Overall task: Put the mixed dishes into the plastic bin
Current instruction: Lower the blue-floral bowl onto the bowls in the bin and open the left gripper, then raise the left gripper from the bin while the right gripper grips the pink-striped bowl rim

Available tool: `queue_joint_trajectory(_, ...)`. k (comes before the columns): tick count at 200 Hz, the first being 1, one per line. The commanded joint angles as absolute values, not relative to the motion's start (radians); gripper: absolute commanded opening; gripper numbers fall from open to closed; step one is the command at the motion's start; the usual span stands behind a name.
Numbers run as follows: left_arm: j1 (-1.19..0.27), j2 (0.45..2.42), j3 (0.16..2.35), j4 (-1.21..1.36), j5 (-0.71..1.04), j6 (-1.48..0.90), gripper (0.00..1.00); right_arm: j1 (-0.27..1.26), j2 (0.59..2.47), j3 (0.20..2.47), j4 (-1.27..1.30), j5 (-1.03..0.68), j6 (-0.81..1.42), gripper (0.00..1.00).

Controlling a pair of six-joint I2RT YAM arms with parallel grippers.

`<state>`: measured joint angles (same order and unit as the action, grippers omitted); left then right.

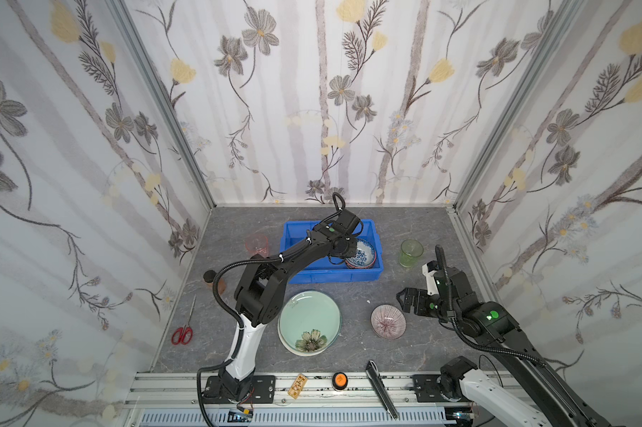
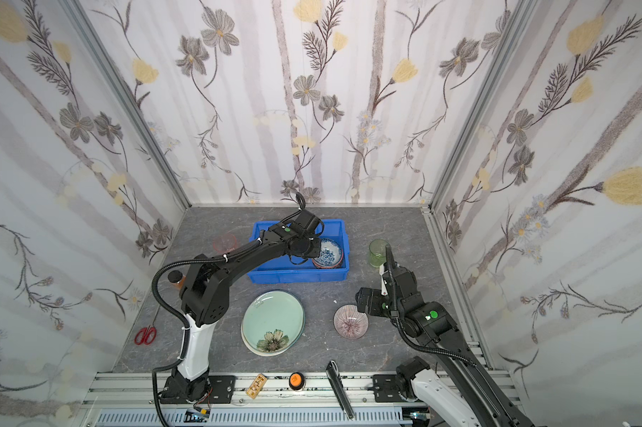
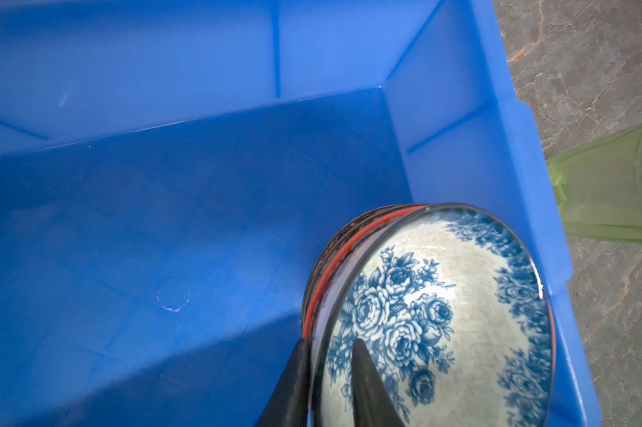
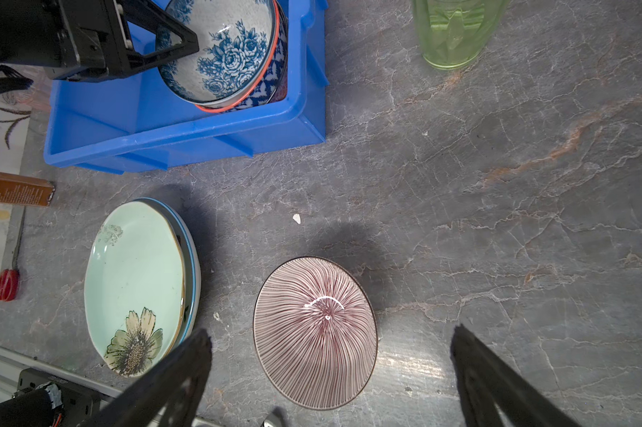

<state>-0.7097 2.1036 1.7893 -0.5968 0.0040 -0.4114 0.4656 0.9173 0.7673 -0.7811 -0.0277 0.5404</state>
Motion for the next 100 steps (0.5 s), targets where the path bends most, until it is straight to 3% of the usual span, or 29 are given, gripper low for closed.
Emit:
queue_joint_trajectory(1,-0.714,2.098,1.787,-0.588,0.008,-0.418,0.28,0.465,0.919,0.767,-0.738,-0.035,0.527,1.00)
queue_joint_trajectory(41,-0.722,2.097,1.795,-0.589,0.009,-0.420,0.48,0.464,0.917,0.767,-0.740,-0.029,0.524,1.00)
queue_joint_trajectory(100,-0.724,2.060,1.789,-0.589,0.008,-0.420,0.93,0.459,0.934,0.772,-0.740,-0.013,0.532,1.00)
